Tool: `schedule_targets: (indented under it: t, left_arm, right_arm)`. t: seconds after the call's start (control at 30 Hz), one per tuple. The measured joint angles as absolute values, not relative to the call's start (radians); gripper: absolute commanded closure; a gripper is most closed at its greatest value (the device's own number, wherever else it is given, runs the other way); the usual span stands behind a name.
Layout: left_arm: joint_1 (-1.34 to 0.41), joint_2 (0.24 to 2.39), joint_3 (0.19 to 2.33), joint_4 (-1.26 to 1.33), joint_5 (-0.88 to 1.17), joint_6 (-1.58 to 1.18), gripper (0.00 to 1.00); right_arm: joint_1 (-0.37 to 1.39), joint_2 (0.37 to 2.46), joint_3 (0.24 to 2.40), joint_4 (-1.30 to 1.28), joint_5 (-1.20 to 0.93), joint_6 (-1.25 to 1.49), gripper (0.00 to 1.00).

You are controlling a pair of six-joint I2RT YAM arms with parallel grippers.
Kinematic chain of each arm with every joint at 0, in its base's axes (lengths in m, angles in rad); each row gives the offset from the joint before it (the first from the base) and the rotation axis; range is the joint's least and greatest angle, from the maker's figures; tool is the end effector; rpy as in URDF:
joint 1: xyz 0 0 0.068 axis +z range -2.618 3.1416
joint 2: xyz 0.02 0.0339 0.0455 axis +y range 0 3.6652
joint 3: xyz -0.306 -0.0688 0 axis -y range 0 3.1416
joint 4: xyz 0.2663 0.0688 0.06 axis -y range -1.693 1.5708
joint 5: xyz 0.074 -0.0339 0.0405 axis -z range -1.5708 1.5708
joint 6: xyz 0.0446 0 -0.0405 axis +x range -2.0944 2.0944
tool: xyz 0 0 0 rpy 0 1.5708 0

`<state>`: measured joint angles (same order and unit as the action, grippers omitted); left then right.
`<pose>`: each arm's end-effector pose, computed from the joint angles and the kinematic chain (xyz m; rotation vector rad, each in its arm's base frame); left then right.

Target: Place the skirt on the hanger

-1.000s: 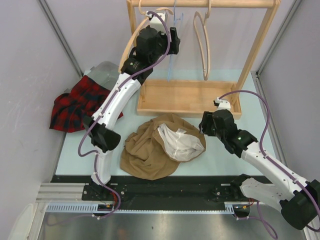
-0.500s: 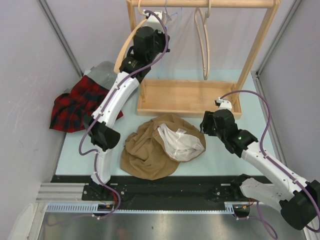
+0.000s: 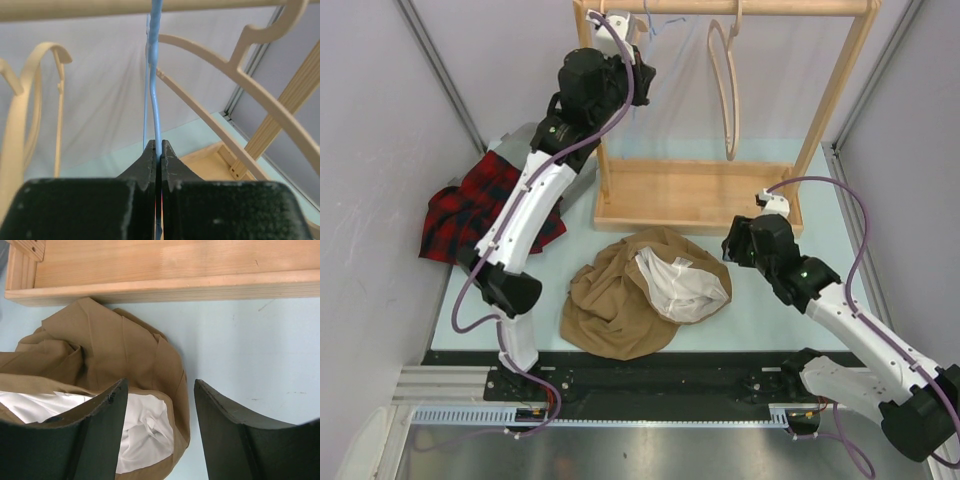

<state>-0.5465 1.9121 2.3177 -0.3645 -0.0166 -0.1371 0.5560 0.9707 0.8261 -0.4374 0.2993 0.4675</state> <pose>0.3950 -0.2394 0.5669 0.3026 1.5237 -0.5304 0.1911 0.1032 0.3229 0.0787 2.1354 0.2822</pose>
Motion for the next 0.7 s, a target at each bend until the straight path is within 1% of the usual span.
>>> schedule_targets:
  t: [0.07, 0.1, 0.13, 0.2, 0.23, 0.3, 0.37, 0.4, 0.47, 0.5, 0.6, 0.7]
  left_arm:
    - [-0.546, 1.883, 2.313, -0.363, -0.011, -0.132, 1.0]
    - [-0.546, 1.871, 2.313, -0.36, -0.01, -0.131, 1.0]
    - [-0.546, 1.863, 2.313, -0.361, -0.007, -0.131, 1.0]
    - [-0.546, 1.843, 2.299, -0.362, 0.004, -0.131, 1.0]
    - [-0.546, 1.831, 2.285, -0.366, 0.009, -0.131, 1.0]
    - [-0.547, 1.789, 2.216, -0.364, 0.022, -0.131, 1.0]
    - [-0.547, 1.72, 2.103, -0.372, 0.041, -0.131, 1.0]
    - [-0.547, 1.687, 2.048, -0.376, 0.052, -0.131, 1.0]
    - [-0.55, 1.585, 1.89, -0.385, 0.079, -0.131, 1.0]
    - [-0.55, 1.546, 1.836, -0.39, 0.09, -0.131, 1.0]
    - [-0.553, 1.386, 1.636, -0.39, 0.144, -0.131, 1.0]
    - [-0.557, 1.219, 1.47, -0.395, 0.213, -0.138, 1.0]
  right_arm:
    - [0.556, 0.963, 0.827, -0.438, 0.299, 0.471, 0.38]
    - [0.556, 0.959, 0.827, -0.441, 0.299, 0.472, 0.34]
    - [0.556, 0.954, 0.827, -0.444, 0.299, 0.474, 0.2]
    - [0.556, 0.944, 0.827, -0.453, 0.299, 0.48, 0.11]
    - [0.556, 0.94, 0.828, -0.458, 0.301, 0.48, 0.04]
    - [0.556, 0.926, 0.828, -0.467, 0.303, 0.473, 0.02]
    - [0.556, 0.906, 0.828, -0.476, 0.303, 0.459, 0.03]
    - [0.556, 0.896, 0.83, -0.482, 0.302, 0.449, 0.09]
    - [0.554, 0.889, 0.841, -0.493, 0.294, 0.425, 0.15]
    - [0.554, 0.89, 0.849, -0.497, 0.287, 0.414, 0.22]
    - [0.554, 0.918, 0.876, -0.513, 0.255, 0.38, 0.3]
    - [0.562, 0.951, 0.892, -0.524, 0.223, 0.349, 0.34]
